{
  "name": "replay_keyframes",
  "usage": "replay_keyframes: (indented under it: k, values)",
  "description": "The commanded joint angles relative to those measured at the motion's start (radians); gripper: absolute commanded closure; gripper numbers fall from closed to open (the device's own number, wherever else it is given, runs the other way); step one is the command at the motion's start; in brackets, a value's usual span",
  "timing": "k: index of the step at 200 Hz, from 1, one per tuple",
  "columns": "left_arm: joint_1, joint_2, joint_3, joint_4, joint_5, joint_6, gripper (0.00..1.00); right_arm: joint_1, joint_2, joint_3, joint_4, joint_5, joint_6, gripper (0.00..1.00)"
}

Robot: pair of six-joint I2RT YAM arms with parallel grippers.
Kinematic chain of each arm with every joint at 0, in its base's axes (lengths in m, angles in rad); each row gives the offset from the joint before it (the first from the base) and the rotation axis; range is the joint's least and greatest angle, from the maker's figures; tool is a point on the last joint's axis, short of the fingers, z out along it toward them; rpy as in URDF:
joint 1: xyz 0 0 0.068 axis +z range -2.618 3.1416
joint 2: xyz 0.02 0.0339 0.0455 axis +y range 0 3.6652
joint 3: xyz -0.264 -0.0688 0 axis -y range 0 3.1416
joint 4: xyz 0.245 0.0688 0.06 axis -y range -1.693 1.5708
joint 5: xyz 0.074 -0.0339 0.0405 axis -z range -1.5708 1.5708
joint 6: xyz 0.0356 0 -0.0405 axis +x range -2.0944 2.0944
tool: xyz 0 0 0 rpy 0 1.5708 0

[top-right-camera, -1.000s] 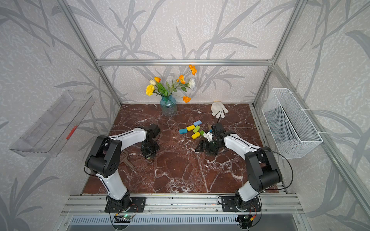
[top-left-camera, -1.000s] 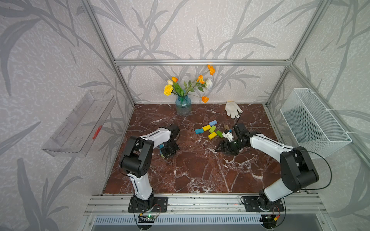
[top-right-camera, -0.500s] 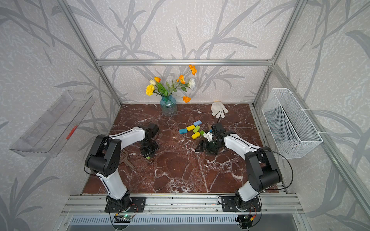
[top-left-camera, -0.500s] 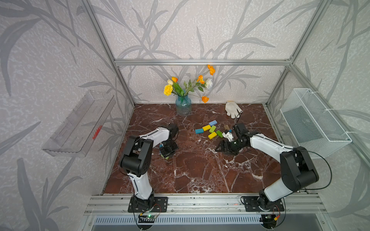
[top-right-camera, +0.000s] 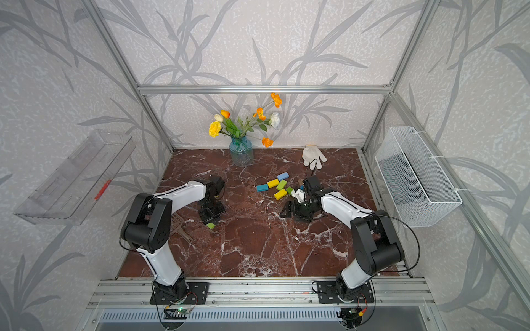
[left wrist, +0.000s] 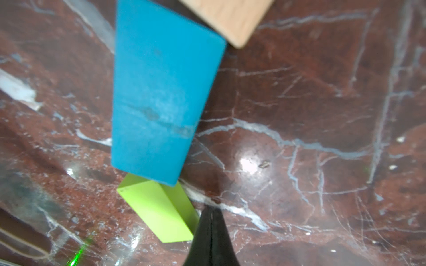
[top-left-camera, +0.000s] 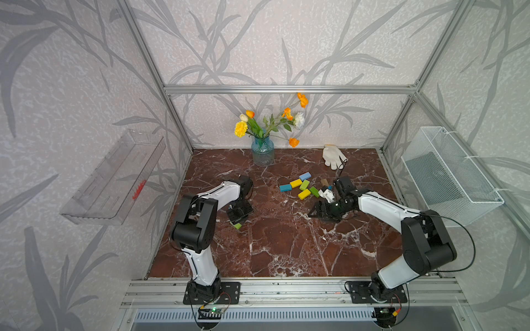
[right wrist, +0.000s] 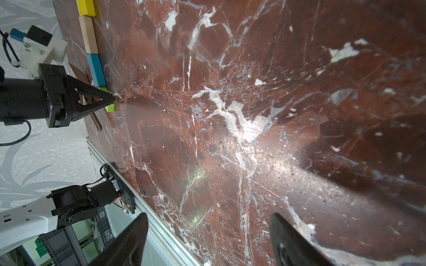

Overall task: Assemble the letter c with building blocks
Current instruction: Adjust the building block at the center of the board.

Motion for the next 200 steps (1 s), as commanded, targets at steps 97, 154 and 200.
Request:
replay_keyframes:
  k: [97, 154, 200]
  values:
    - [-0.047, -0.161, -0.092, -0.139, -0.040, 0.055, 1.00, 0.029, -0.016, 0.019, 0.003, -0.002, 0.023, 0.18]
    - [-0.046, -0.100, -0.087, -0.084, -0.020, 0.107, 1.00, 0.033, -0.024, 0.019, -0.009, 0.001, 0.020, 0.18]
    - [-0.044, -0.028, -0.060, -0.076, -0.022, 0.132, 1.00, 0.033, -0.024, 0.019, -0.009, 0.001, 0.022, 0.18]
